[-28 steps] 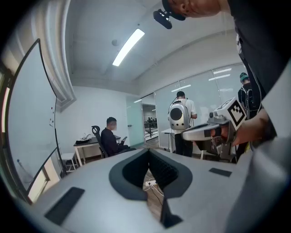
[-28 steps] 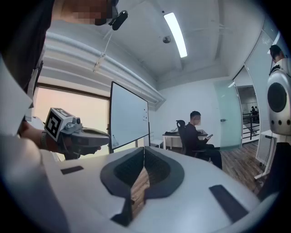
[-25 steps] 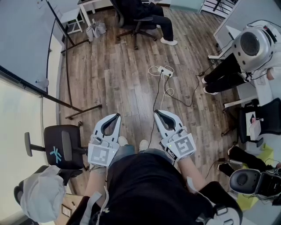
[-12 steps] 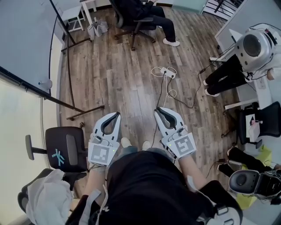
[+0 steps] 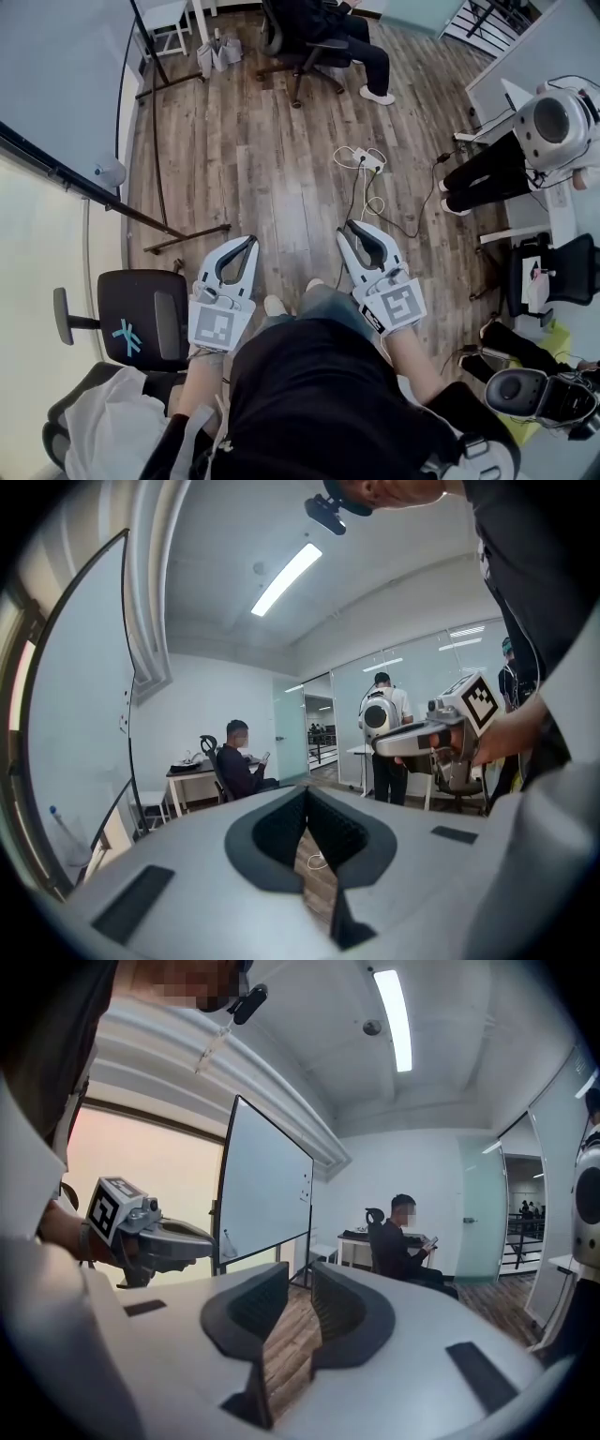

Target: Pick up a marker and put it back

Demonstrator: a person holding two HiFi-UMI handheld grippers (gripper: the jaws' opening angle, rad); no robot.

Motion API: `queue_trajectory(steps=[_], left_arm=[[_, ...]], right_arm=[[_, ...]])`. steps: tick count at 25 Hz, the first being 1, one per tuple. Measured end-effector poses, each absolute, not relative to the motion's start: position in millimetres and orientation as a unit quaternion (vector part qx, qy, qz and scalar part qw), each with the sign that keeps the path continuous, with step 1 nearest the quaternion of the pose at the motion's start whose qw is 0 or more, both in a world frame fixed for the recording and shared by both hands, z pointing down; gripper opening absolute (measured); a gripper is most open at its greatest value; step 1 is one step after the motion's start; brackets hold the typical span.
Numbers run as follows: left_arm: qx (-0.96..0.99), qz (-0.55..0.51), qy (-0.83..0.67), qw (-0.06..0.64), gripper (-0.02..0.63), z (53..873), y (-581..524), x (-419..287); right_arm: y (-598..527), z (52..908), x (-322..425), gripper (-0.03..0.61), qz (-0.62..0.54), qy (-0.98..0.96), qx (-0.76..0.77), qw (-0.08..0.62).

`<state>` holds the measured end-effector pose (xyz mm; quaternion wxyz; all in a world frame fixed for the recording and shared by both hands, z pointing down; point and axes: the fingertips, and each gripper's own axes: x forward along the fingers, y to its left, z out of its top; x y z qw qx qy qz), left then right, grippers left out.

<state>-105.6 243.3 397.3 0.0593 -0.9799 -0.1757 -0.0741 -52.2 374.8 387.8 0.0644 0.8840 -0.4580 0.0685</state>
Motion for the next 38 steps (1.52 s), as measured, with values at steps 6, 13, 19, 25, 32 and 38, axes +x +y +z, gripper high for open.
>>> queue_trajectory(steps=[6,13,19,25,32,38], left_arm=[[-0.983,-0.081,-0.152,0.055,0.009,412.6,207.4,-89.0],[-0.989,-0.093,-0.105,0.047,0.009,418.1,157.8,-42.1],[-0.991,-0.112,-0.059,0.040,0.009,420.7,119.3,10.9],[-0.992,-0.121,-0.001,0.030,0.009,416.7,78.0,57.4],[-0.988,-0.126,0.086,0.022,0.009,411.0,31.0,83.2],[-0.977,-0.134,0.167,0.020,0.009,412.7,2.5,83.4]], right_arm=[[344.1,401.5,-24.6,0.067,0.074,-0.463,0.881,0.066],[292.7,413.1,34.8,0.067,0.077,-0.500,0.860,0.065],[246.9,417.9,103.3,0.067,0.087,-0.542,0.833,0.063],[196.5,418.2,163.4,0.067,0.091,-0.592,0.798,0.067],[130.4,413.7,205.7,0.067,0.085,-0.660,0.743,0.070],[83.1,417.3,219.9,0.067,0.078,-0.719,0.687,0.072]])
